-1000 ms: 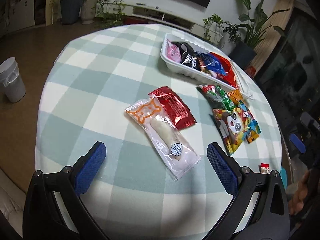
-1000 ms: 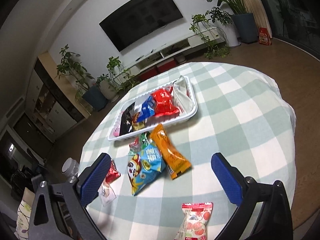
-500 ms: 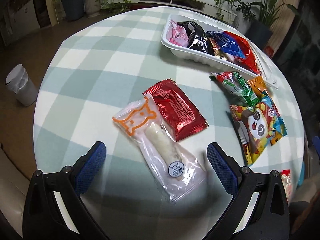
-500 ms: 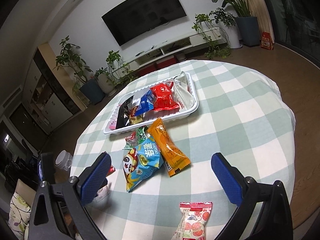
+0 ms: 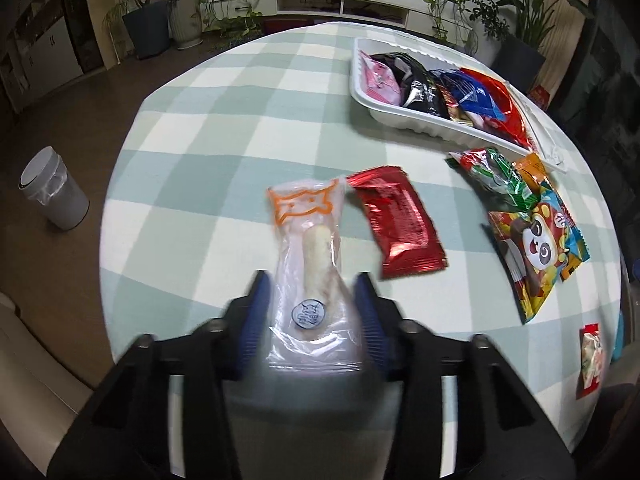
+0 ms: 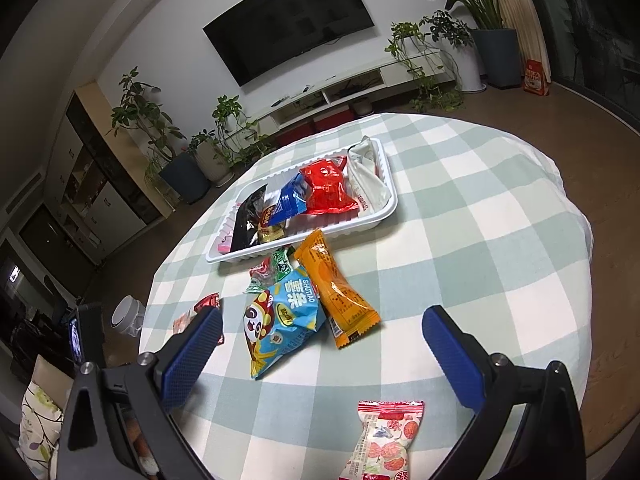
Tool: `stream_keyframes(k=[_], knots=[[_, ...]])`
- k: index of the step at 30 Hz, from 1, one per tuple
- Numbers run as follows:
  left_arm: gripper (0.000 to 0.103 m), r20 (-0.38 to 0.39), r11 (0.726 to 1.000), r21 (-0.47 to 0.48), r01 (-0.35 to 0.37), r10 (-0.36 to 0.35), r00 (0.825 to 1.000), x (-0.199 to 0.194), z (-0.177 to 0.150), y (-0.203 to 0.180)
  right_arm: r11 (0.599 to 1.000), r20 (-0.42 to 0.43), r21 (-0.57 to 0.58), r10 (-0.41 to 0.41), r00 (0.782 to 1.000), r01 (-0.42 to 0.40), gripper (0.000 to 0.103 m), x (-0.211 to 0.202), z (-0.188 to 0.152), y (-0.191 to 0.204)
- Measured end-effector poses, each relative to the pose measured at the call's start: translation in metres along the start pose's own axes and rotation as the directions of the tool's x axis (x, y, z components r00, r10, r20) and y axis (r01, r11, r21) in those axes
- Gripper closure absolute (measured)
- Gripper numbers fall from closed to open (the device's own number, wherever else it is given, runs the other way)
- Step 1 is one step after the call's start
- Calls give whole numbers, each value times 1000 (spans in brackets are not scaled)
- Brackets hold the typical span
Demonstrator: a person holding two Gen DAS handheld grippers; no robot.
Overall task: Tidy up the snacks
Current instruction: 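Grasp the clear stick pouch with the left gripper while the right grasps the blue panda bag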
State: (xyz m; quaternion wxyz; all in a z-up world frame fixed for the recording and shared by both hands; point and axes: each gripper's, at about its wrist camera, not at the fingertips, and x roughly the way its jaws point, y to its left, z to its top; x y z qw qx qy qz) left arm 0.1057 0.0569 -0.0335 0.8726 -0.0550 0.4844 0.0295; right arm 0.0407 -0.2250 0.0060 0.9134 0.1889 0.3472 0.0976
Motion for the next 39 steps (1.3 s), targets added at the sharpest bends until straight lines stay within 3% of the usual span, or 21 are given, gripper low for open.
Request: stream_keyframes(k=[3, 7, 11, 16, 23, 27, 29, 39], knots=[[67, -21, 1000, 14, 25, -25, 999, 0, 3, 5, 1000, -2, -6, -7, 1000, 7, 0, 0, 0, 1], [62, -66, 997, 74, -23, 28, 997, 7, 13, -3, 1000, -8, -17, -12, 1000, 12, 0, 2, 0, 2], [63, -44, 995, 97, -23, 28, 999, 8, 13, -4, 998, -4, -50, -34, 999, 34, 1, 2, -2, 5], [74, -34, 994, 104, 34, -31, 999, 4, 9, -1, 995, -23, -86, -45, 999, 43, 4, 8, -4, 10], [74, -26, 987, 74, 140, -139, 990, -3, 0, 2, 979, -73, -204, -2, 997, -13, 8, 21, -15, 36], [76, -31, 981, 90, 170, -168, 985, -4, -2, -3, 985, -177, -115, 107, 978, -129, 14, 36, -17, 38], [76, -32, 979, 95, 182, -180, 983, -5, -3, -5, 987, -221, -51, 135, 966, -150, 15, 46, -17, 37], [76, -40, 973, 95, 212, -209, 977, -5, -4, -5, 989, -305, 129, 105, 947, -68, 19, 89, -20, 33]])
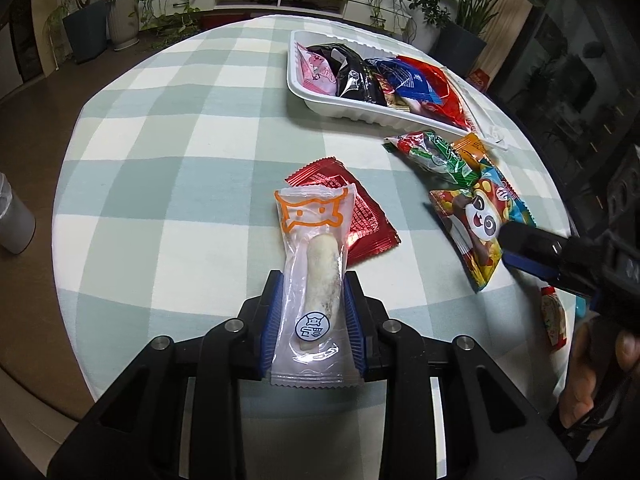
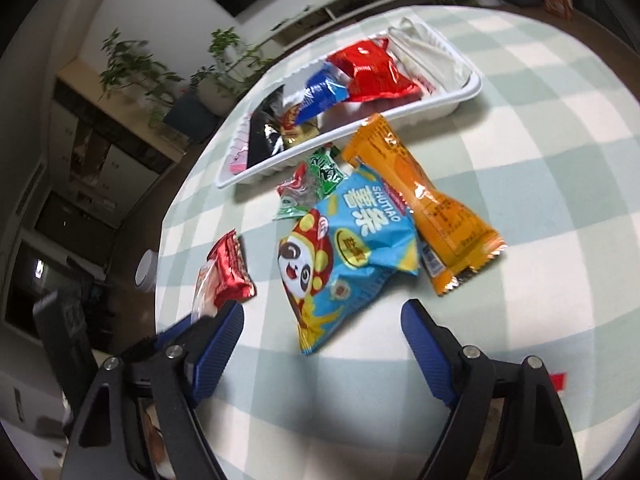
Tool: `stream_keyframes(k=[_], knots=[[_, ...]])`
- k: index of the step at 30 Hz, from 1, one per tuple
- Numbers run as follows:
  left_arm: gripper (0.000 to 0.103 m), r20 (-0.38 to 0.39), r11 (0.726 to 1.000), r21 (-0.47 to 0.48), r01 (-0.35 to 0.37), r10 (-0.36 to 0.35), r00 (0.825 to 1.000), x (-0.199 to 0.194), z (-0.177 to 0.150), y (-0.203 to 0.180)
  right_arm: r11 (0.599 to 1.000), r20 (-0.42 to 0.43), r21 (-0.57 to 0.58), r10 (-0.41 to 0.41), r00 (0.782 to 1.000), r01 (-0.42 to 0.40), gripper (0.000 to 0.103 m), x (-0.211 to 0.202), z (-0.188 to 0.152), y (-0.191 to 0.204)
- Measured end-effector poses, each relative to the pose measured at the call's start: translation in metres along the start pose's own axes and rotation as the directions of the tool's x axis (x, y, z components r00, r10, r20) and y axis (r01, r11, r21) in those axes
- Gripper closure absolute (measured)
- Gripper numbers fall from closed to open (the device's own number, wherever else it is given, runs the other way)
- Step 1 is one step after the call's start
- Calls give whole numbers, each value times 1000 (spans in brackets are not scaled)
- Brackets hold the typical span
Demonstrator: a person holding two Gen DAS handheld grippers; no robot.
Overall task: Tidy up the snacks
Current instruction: 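Grasp the clear stick pouch with the left gripper while the right grasps the blue panda bag, then lift both packets and carry them over the white tray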
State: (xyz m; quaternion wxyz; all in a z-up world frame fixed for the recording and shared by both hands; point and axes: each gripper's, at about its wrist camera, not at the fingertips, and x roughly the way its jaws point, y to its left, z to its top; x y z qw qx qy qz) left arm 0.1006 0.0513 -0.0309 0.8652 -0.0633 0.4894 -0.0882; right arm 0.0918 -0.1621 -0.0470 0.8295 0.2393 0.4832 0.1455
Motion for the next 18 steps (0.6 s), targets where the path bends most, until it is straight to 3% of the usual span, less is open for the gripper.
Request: stream_keyframes(k=[5, 8, 10, 12, 18], knots=[[76, 0, 1000, -1, 2, -2, 1000, 1, 0, 0, 998, 36, 60, -13, 999, 10, 22, 11, 10, 3], [76, -1, 1000, -2, 6, -6, 1000, 1, -1, 0, 998, 56, 51, -26, 998, 23, 40, 15, 13, 3], [76, -1, 1000, -1, 7, -7, 1000, 1, -1, -1, 999, 61, 42, -20, 998, 17, 44, 15, 12, 0], [76, -1, 1000, 1, 5, -5, 1000, 1, -1, -1, 999, 64, 37, -24, 998, 22, 57, 13, 11, -4], [76, 0, 1000, 6, 7, -7, 1000, 1, -1, -2, 999, 65, 25, -23, 998, 21, 63, 10, 9, -7]])
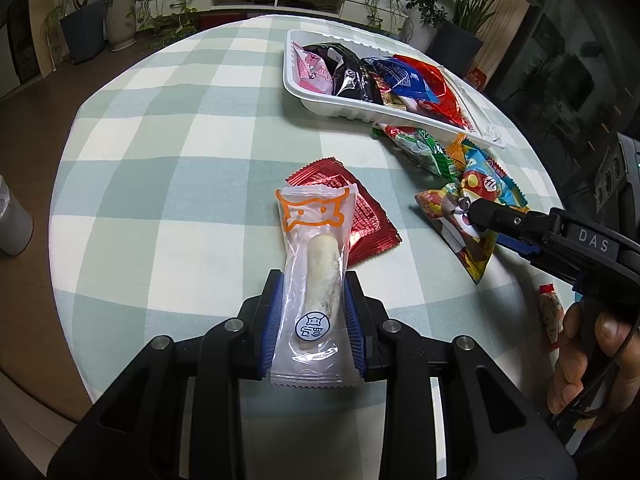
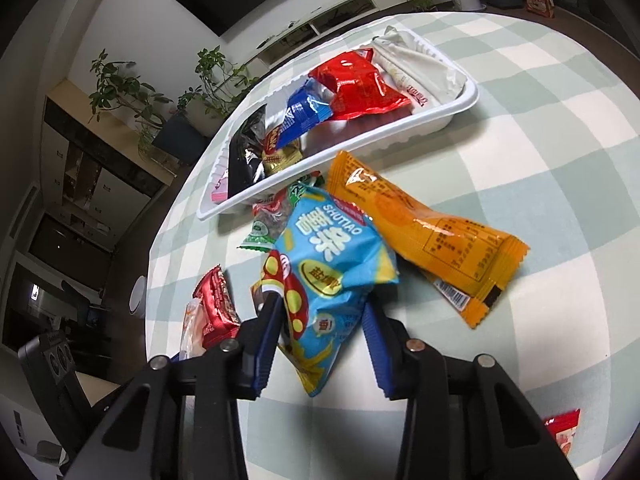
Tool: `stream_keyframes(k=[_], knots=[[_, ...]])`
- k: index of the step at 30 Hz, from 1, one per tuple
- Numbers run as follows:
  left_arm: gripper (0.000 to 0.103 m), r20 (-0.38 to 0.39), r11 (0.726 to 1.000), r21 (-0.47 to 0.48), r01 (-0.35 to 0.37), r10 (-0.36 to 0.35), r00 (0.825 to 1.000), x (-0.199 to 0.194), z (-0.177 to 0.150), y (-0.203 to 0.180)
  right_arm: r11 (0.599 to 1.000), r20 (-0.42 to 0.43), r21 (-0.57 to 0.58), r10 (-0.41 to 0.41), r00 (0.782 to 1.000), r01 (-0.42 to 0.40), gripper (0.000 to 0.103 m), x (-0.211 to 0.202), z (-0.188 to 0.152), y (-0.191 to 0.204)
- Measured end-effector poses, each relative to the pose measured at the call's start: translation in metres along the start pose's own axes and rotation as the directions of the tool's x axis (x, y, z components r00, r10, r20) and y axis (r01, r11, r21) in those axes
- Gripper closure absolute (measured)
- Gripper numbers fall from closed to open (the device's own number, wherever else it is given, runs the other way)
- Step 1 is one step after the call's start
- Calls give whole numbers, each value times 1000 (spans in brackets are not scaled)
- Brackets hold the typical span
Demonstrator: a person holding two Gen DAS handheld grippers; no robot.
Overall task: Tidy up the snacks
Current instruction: 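Lift both packets and carry them over the white tray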
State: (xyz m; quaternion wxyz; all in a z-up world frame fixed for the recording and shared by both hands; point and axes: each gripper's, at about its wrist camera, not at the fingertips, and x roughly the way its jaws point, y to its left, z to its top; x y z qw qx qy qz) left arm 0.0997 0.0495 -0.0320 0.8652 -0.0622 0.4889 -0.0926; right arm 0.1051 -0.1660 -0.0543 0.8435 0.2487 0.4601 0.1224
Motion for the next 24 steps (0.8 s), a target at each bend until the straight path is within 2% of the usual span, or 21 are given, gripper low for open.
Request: stream_keyframes(k=[6, 12, 17, 19, 21, 22, 24], knots=[[76, 0, 1000, 0, 0, 0, 1000, 0, 0, 0, 999, -1, -44, 3, 1000, -3, 72, -8, -7, 5], [76, 0, 1000, 0, 1, -1, 1000, 0, 0, 0, 999, -7, -54, 3, 1000, -4, 73, -18, -15, 0], [76, 0, 1000, 1, 0, 0, 1000, 0, 0, 0, 994, -10, -99, -39, 999, 38, 73, -28, -21, 4], [76, 0, 1000, 3, 0, 0, 1000, 0, 0, 0, 996, -46, -79, -45, 998, 41, 68, -25, -21, 0], [76, 0, 1000, 2, 0, 0, 1000, 0, 0, 0, 998, -56, -27, -58, 997, 56, 51, -24, -20, -7], [76, 0, 1000, 3, 0, 0, 1000, 0, 0, -1, 999, -46, -2, -50, 998, 50, 46, -25, -19, -9], [76, 0, 1000, 4, -2, 2, 1000, 0, 0, -1, 998, -27, 29, -51, 998, 51, 29, -28, -18, -8]])
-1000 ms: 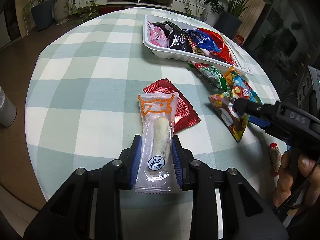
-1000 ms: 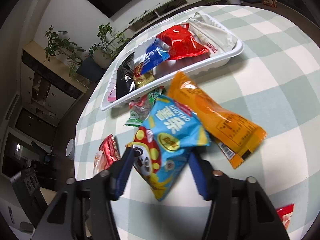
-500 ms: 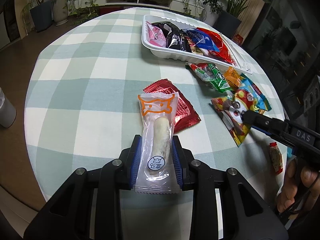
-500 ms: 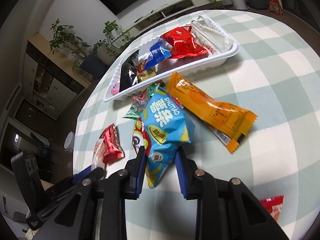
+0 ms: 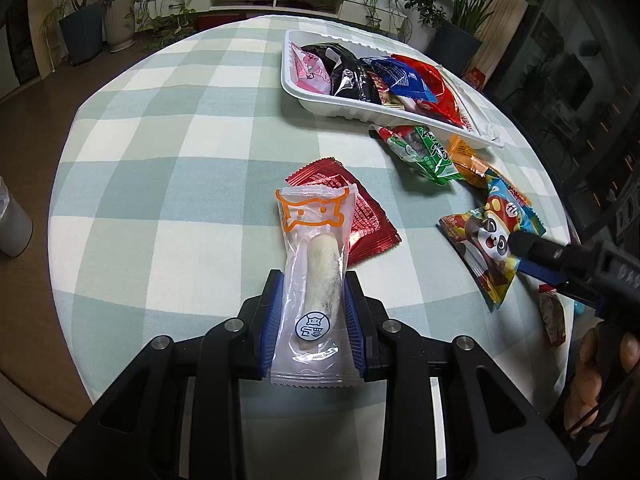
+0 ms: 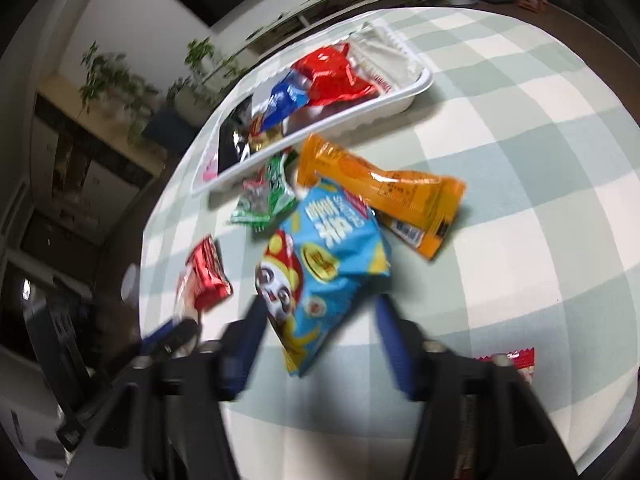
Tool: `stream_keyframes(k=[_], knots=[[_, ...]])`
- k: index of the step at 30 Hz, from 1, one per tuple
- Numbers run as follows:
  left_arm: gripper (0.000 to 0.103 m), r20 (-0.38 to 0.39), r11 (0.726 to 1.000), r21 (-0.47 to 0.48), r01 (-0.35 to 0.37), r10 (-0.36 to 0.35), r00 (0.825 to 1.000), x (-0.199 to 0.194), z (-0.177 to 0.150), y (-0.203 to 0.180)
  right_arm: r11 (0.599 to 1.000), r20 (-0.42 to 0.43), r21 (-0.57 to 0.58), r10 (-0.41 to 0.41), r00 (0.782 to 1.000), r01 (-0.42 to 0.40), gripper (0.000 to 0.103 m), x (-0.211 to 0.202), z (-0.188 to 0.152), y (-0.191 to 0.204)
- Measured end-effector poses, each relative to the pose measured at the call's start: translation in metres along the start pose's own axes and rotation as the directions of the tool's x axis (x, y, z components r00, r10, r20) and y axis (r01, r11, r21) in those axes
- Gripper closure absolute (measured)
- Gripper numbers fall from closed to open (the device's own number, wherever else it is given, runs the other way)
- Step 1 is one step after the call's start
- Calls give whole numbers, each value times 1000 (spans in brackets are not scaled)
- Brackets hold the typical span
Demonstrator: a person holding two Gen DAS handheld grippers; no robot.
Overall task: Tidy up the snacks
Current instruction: 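Lift both packets and carry them over the white tray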
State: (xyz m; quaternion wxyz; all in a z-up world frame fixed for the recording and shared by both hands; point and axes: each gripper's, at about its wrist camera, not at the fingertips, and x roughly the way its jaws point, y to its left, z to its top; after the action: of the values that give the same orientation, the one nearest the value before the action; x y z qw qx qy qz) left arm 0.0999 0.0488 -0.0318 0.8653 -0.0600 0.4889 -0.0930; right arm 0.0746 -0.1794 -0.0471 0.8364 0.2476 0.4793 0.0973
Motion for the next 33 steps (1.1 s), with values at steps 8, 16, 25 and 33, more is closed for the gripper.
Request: stream_keyframes(k=[8, 16, 25, 33], knots=[[76, -2, 1000, 13, 1, -1, 1000, 1, 0, -2, 996, 21, -34, -80, 997, 80, 27, 22, 11, 25], [76, -5, 999, 29, 20, -19, 1000, 2, 0, -4, 978, 63, -168, -112, 992, 121, 54, 20, 0, 30], [77, 13, 999, 27, 33, -33, 999, -4, -2, -3, 976, 84, -196, -84, 993, 99, 61, -7, -15, 25], [77, 48, 999, 39, 25, -27, 999, -15, -5, -6, 979, 117, -198, -29, 993, 52, 62, -35, -20, 20]])
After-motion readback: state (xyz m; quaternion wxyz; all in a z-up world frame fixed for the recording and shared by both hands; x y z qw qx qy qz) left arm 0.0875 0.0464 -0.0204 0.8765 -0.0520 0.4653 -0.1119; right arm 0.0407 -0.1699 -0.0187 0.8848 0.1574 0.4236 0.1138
